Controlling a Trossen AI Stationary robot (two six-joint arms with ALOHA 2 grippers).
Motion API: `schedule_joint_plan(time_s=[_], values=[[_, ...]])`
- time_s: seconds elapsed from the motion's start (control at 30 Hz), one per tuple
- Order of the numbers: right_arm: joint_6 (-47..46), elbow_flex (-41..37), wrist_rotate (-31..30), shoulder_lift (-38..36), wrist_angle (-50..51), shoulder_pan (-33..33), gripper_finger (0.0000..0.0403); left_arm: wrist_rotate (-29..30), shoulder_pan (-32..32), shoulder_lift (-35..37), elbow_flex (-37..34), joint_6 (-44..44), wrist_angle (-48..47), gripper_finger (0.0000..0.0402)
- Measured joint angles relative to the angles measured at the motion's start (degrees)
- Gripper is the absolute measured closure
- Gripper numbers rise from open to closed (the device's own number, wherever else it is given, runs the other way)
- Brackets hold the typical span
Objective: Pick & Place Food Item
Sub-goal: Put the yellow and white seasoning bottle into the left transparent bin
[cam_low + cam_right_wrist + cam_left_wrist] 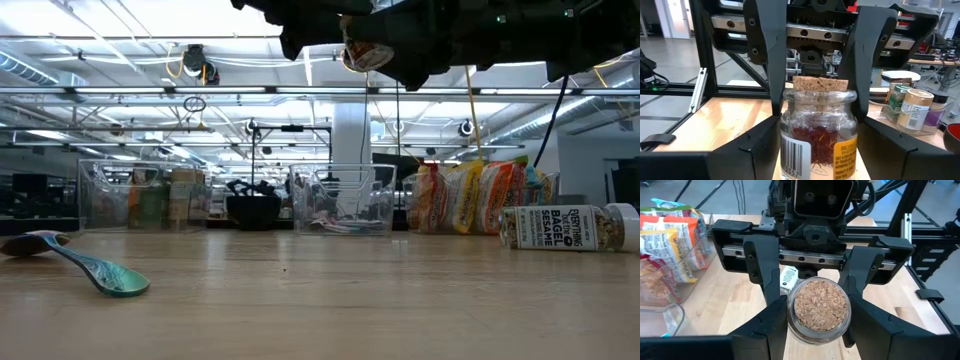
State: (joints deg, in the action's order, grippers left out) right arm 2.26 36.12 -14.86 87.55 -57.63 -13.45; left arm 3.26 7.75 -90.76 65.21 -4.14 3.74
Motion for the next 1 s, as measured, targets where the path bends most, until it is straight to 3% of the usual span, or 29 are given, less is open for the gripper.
schedule_joint_plan(time_s=[0.77, 1.0], values=[[1.79, 0.04, -3.72, -0.04, 0.5, 2.31, 0.012, 11.04, -1.09, 3.5, -0.02, 0.38, -9.08, 0.022], [3.62, 0.02, -6.14, -0.02, 0.1, 2.25, 0.0118, 20.24, -2.42, 7.48, 0.02, -1.09, -15.55, 0.022]])
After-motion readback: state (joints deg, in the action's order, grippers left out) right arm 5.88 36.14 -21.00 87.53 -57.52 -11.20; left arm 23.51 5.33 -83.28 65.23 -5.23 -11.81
